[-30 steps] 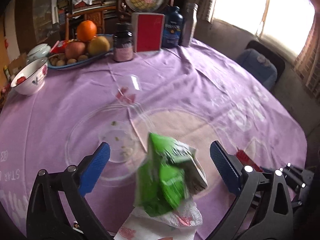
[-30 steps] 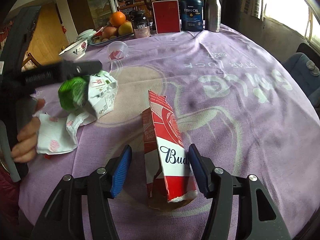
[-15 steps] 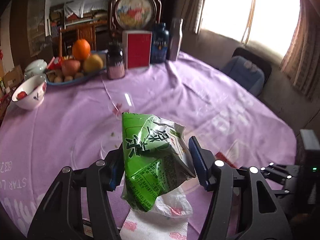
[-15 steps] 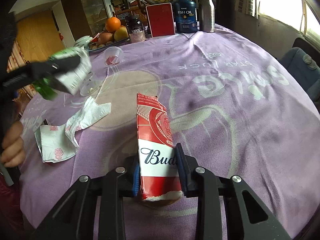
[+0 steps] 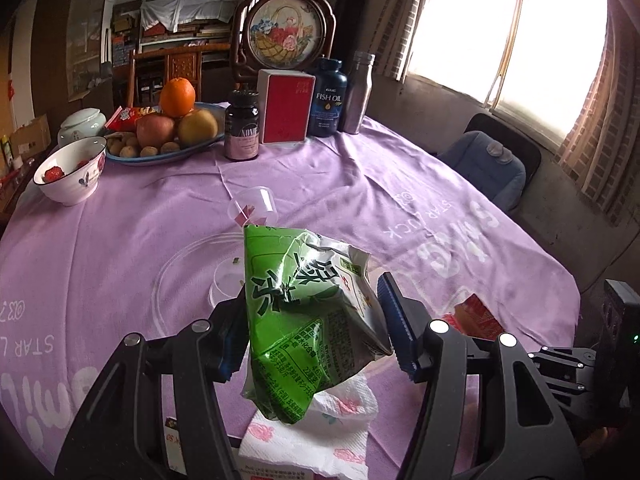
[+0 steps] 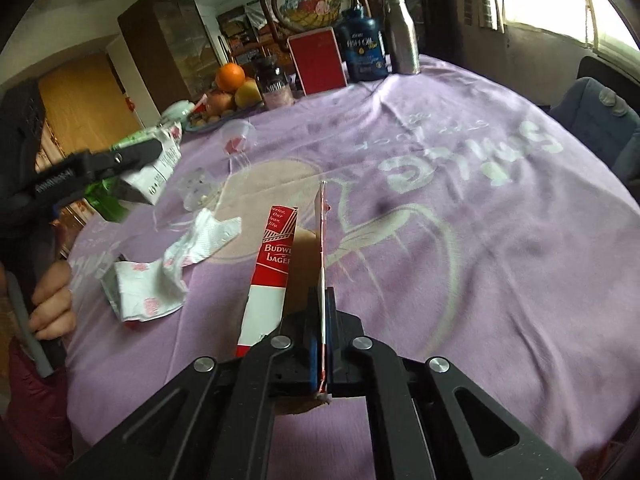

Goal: Collect trash
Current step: 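Carry the green bag and Budweiser carton to the wastebasket and release both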

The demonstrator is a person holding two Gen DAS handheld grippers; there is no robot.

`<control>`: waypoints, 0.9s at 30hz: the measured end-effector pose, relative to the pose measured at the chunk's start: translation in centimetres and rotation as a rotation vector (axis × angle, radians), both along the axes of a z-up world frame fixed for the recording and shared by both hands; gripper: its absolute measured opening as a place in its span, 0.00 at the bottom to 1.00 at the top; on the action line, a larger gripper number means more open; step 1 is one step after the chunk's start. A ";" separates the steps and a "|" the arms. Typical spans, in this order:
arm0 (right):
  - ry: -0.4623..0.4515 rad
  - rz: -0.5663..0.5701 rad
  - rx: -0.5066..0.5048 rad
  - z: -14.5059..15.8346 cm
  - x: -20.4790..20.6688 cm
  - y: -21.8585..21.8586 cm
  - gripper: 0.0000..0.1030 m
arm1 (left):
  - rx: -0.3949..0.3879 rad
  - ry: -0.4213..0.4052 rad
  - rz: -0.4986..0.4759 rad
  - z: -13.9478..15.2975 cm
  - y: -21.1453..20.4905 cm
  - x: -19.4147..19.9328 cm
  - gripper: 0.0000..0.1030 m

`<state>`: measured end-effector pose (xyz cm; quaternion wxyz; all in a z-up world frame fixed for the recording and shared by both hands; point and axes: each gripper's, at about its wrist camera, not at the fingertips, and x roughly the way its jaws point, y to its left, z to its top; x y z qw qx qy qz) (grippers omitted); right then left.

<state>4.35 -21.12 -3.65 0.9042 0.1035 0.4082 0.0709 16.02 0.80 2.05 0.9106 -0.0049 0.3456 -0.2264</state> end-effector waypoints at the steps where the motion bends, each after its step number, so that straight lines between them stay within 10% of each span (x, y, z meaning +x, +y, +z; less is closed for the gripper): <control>1: -0.014 -0.007 0.008 0.6 -0.8 -0.5 0.03 | -0.002 -0.006 0.001 0.1 -0.1 -0.5 0.57; 17: -0.134 -0.305 0.030 4.0 -15.8 -14.4 0.03 | -0.002 -0.040 -0.213 0.1 -11.0 -8.9 0.57; 27: 0.028 -0.553 0.000 -3.4 -24.4 -23.4 0.06 | 0.013 0.019 -0.427 -2.0 -21.6 -14.6 0.57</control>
